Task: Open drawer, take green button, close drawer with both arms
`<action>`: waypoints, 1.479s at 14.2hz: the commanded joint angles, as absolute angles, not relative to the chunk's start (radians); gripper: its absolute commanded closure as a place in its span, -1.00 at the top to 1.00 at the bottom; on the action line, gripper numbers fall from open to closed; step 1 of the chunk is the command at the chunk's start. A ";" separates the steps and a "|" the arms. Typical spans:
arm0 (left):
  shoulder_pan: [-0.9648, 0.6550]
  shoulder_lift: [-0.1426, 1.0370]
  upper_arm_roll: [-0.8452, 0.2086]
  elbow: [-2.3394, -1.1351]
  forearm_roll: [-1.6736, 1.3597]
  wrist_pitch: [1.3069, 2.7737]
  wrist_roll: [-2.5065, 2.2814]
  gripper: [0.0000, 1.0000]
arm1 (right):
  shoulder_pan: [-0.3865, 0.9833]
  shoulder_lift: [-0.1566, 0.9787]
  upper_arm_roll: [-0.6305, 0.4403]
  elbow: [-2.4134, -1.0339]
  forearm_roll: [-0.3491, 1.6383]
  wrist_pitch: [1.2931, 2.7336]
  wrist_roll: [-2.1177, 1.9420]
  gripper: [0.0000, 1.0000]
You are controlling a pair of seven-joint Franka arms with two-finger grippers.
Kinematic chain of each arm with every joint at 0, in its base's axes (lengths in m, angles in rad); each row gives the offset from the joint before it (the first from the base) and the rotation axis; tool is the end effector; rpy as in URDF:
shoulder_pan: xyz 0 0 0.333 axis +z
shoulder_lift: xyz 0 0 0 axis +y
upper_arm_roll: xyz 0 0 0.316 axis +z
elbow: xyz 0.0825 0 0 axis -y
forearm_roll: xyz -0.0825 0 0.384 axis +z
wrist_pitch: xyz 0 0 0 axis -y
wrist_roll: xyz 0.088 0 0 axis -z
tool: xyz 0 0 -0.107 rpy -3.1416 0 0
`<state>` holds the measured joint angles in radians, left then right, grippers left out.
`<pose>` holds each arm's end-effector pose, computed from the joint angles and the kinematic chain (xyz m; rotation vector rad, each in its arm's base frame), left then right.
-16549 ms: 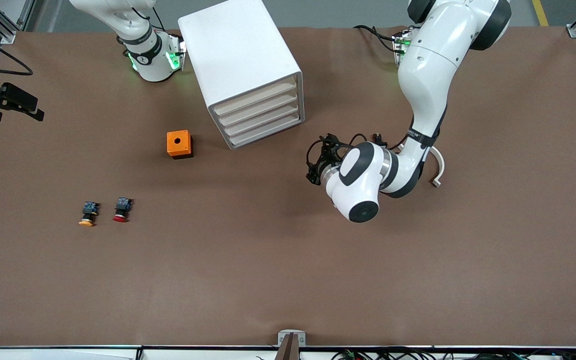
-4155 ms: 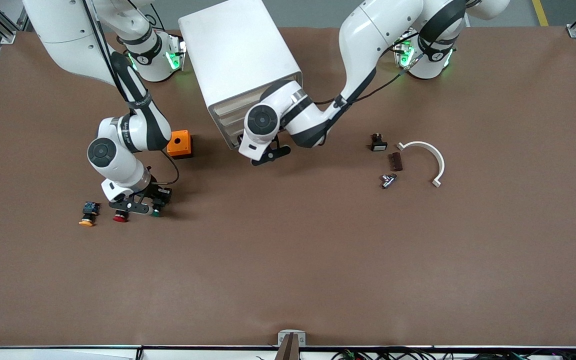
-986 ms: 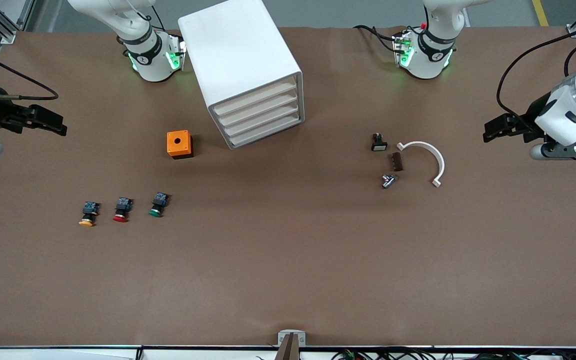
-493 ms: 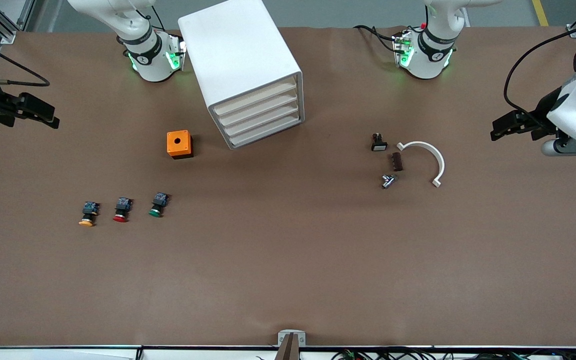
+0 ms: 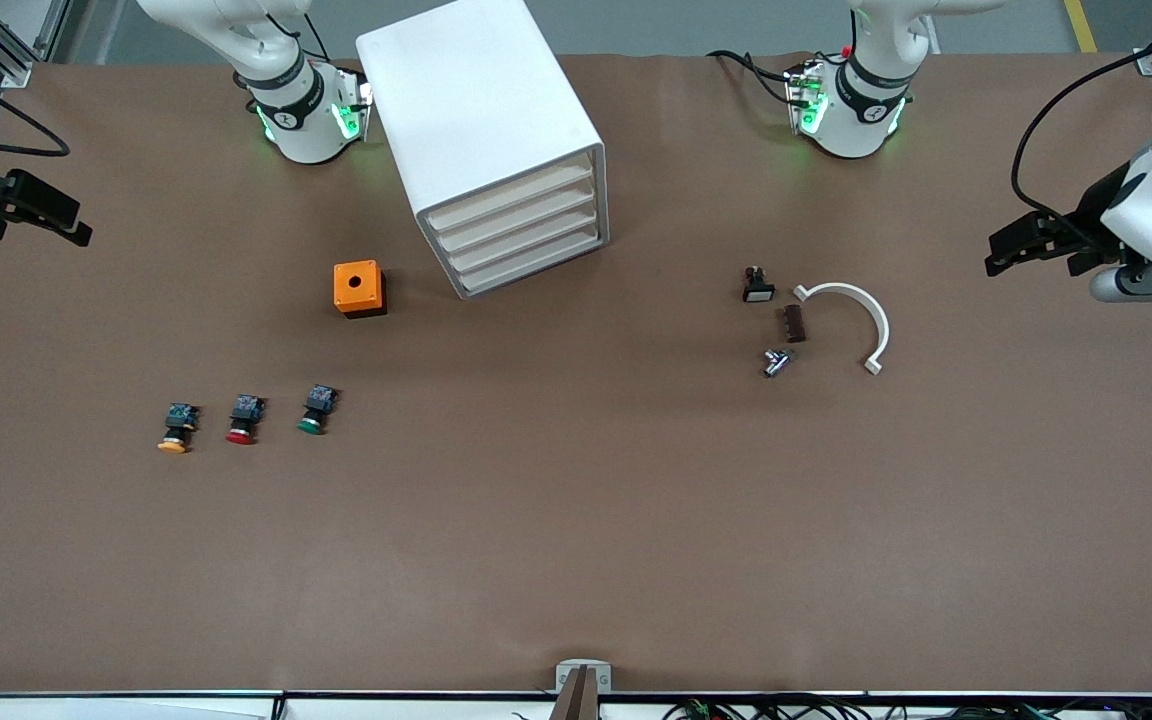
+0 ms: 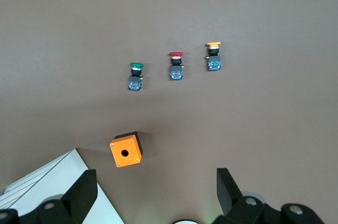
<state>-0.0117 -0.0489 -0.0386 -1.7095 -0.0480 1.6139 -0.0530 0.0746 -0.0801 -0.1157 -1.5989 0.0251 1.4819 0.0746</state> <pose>0.5388 -0.0325 0.5895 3.0971 0.0093 -0.0760 0.5199 -0.0212 0.6465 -3.1024 0.1761 0.0591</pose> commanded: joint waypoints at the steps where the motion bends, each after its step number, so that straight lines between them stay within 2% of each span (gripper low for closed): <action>1: -0.021 -0.107 -0.023 -1.707 -0.031 1.617 -0.026 0.99 | 0.061 -0.117 -0.103 -1.640 0.029 1.522 0.064 1.00; 7: -0.026 -0.098 -0.031 -1.612 -0.031 1.611 -0.038 0.99 | 0.046 -0.138 -0.106 -1.643 0.026 1.543 -0.006 1.00; 9: -0.026 -0.097 -0.032 -1.611 -0.031 1.609 -0.038 0.99 | 0.061 -0.137 -0.106 -1.646 0.023 1.540 -0.006 1.00; 12: -0.026 -0.095 -0.032 -1.611 -0.031 1.516 -0.049 0.99 | 0.067 -0.137 -0.103 -1.649 0.006 1.545 -0.008 1.00; 18: -0.028 -0.091 -0.032 -1.608 -0.031 1.506 -0.078 1.00 | 0.074 -0.141 -0.098 -1.654 -0.006 1.536 -0.005 1.00; 21: -0.023 -0.087 -0.032 -1.606 -0.032 1.506 -0.081 1.00 | 0.071 -0.170 -0.103 -1.700 -0.005 1.545 -0.005 1.00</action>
